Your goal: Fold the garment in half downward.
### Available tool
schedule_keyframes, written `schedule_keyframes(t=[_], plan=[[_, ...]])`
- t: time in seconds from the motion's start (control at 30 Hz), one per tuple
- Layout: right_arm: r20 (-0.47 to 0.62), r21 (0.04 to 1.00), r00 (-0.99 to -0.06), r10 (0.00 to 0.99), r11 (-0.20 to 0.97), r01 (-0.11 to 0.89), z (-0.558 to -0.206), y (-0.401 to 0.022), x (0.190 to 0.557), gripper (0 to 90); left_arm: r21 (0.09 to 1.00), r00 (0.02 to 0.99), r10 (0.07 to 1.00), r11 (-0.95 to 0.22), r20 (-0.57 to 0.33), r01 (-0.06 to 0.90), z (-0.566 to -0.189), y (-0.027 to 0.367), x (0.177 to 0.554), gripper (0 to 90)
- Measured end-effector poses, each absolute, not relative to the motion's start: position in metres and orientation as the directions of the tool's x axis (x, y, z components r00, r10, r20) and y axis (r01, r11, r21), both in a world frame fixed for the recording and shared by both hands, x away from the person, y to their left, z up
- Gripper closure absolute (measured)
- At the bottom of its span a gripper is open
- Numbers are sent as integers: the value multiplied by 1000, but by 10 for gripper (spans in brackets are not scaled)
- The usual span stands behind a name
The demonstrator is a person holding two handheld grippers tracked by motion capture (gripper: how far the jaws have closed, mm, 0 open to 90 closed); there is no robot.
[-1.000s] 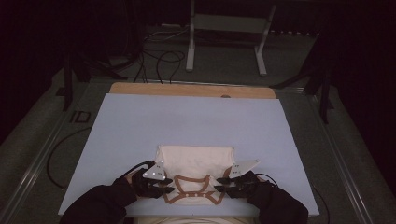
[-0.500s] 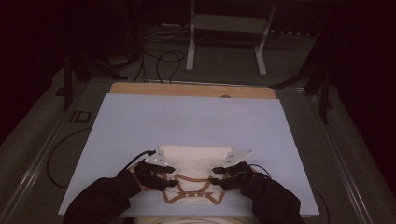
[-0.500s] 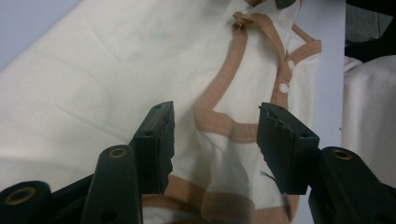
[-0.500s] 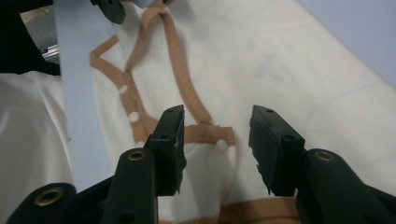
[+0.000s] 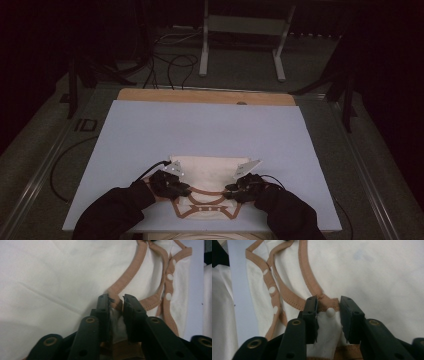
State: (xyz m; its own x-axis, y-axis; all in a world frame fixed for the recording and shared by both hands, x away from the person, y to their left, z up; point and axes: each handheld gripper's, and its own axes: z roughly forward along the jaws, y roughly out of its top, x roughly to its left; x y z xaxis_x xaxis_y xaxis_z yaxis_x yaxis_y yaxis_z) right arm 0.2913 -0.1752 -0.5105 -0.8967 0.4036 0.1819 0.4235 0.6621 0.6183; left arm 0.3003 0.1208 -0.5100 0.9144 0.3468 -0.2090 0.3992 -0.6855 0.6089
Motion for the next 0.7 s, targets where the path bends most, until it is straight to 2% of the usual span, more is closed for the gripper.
schedule_keyframes(t=[0.2,0.7], plan=[[162,604,-894,418,674,425,-508,-171,290,738,614,920,337,-689,-198,385,-508,120,298,866],[124,679,-915,383,640,360,-477,-173,274,753,688,947,267,-655,-178,314,-480,131,279,874]])
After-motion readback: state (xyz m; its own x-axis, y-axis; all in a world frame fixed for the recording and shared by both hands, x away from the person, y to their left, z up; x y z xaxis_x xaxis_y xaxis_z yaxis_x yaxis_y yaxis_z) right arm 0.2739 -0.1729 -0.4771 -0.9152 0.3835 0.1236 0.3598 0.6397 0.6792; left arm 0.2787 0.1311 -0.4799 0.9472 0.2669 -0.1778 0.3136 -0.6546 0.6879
